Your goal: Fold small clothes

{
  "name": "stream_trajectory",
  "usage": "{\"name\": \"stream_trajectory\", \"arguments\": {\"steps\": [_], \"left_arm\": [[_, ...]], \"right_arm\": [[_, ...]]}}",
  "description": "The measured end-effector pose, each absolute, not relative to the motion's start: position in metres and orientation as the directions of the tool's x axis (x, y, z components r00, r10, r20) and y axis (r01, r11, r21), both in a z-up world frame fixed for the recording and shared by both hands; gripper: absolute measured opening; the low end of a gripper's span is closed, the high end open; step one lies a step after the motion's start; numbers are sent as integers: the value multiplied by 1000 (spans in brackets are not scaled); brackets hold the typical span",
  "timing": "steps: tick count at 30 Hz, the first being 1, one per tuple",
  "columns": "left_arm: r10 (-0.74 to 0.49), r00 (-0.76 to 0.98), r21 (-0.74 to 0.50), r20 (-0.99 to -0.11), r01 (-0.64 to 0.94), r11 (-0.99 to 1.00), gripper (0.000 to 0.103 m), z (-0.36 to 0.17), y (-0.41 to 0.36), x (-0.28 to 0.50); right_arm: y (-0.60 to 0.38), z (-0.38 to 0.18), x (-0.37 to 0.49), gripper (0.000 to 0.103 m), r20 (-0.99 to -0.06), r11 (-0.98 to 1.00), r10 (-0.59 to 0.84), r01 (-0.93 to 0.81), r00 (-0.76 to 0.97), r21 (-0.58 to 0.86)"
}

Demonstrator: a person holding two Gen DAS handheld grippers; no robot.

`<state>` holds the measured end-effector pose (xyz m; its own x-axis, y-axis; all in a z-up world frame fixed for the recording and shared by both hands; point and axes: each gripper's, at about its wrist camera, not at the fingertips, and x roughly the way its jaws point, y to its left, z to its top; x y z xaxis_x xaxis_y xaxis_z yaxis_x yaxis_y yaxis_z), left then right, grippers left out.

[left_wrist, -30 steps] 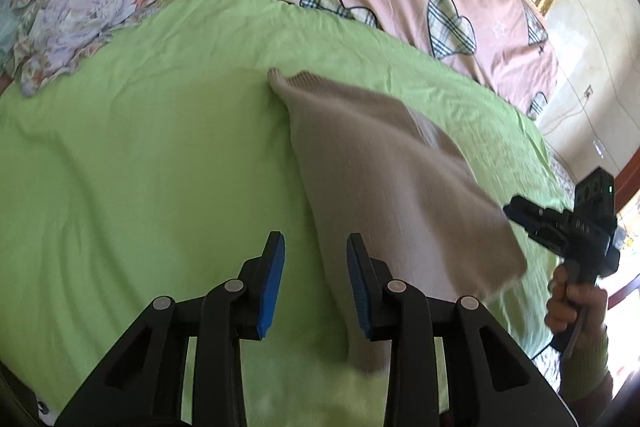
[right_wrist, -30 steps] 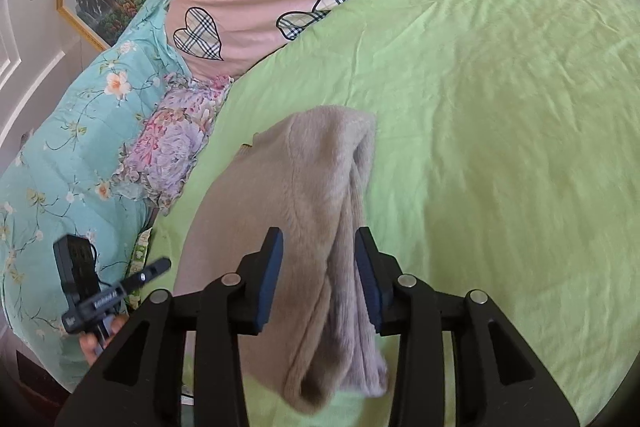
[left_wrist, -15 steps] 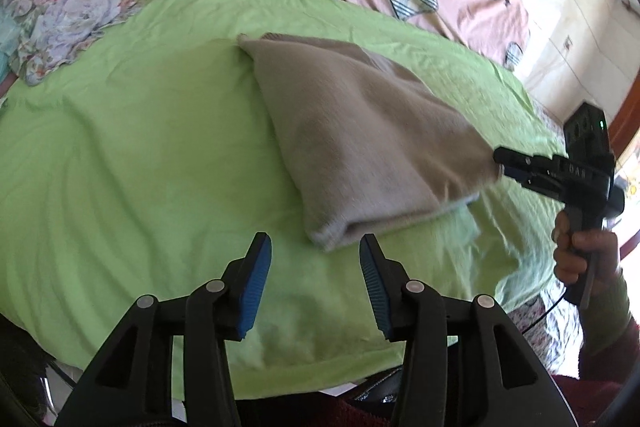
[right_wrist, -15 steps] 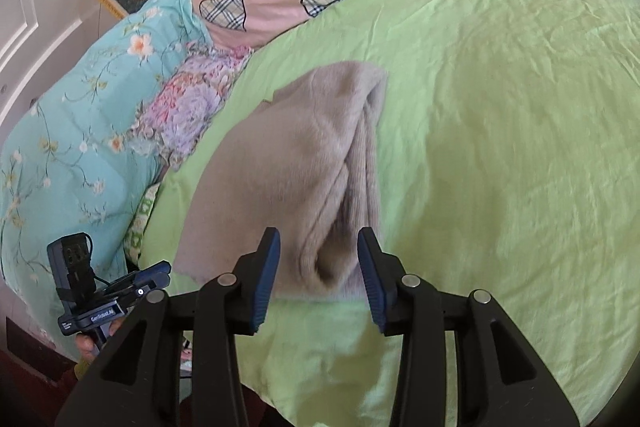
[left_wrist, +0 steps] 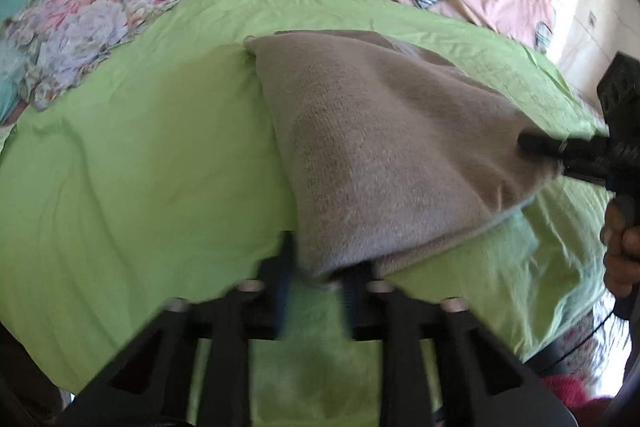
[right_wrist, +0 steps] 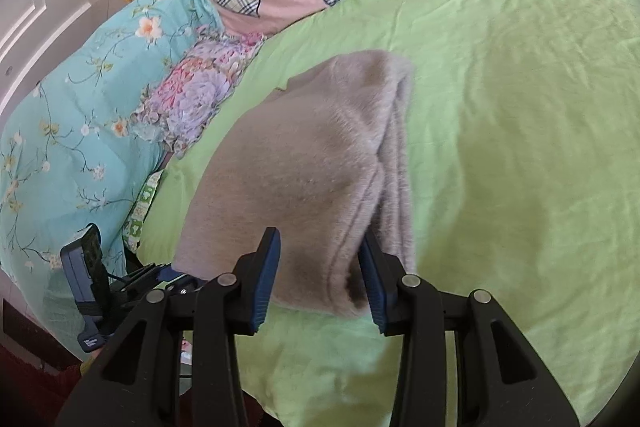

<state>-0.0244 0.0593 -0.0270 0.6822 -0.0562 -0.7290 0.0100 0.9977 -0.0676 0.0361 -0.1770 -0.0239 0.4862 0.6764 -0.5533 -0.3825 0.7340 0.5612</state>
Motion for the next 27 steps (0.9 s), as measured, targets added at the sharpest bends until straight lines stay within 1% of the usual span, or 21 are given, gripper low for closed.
{"name": "stream_trajectory", "arguments": {"steps": [1, 2, 3, 4, 5, 6, 8, 11, 14, 15, 17, 18, 22, 24, 27], "left_arm": [[-34, 697, -71, -717, -25, 997, 8, -21, 63, -26], [-28, 719, -83, -695, -41, 996, 7, -13, 65, -30], [-18, 743, -84, -669, -51, 995, 7, -4, 66, -36], [2, 757, -66, -654, -60, 996, 7, 3, 66, -39], [21, 757, -44, -653, -66, 997, 6, 3, 65, -40], [30, 746, -29, -666, -66, 997, 6, -1, 63, -39], [46, 713, -5, -699, -69, 998, 5, -13, 61, -36], [63, 682, 11, -729, -80, 997, 5, -27, 57, -35], [56, 668, 3, -742, -80, 997, 5, -31, 58, -34], [49, 662, -7, -748, -82, 997, 5, -32, 60, -32], [34, 649, -28, -760, -85, 996, 5, -34, 63, -33], [23, 642, -44, -766, -89, 995, 5, -36, 65, -31], [6, 637, -66, -771, -89, 994, 6, -39, 70, -30], [-10, 630, -78, -777, -80, 994, 7, -40, 72, -29], [-50, 622, -77, -781, -17, 997, 9, -34, 70, -36]], "right_arm": [[-174, -24, 38, 5, -561, 735, 677, -388, 476, 557], [-171, -20, 39, 6, -568, 741, 671, -401, 477, 539], [-171, -12, 37, 6, -550, 736, 676, -419, 490, 532], [-175, -1, 33, 6, -511, 717, 696, -446, 505, 535], [-180, 11, 29, 6, -475, 705, 708, -472, 523, 530], [-185, 20, 27, 5, -476, 718, 695, -481, 539, 502], [-190, 21, 30, 5, -507, 739, 674, -479, 537, 475], [-189, -3, 38, 5, -570, 761, 648, -451, 506, 466], [-177, -29, 39, 5, -671, 831, 544, -434, 503, 348], [-174, -36, 40, 5, -683, 835, 536, -428, 497, 344], [-180, -48, 47, 5, -676, 820, 567, -394, 470, 414], [-183, -50, 49, 5, -673, 817, 573, -387, 467, 427], [-179, -50, 46, 5, -685, 835, 542, -404, 488, 373], [-179, -51, 47, 4, -683, 837, 541, -396, 491, 378], [-184, -52, 45, 4, -680, 829, 556, -381, 478, 409]]}}
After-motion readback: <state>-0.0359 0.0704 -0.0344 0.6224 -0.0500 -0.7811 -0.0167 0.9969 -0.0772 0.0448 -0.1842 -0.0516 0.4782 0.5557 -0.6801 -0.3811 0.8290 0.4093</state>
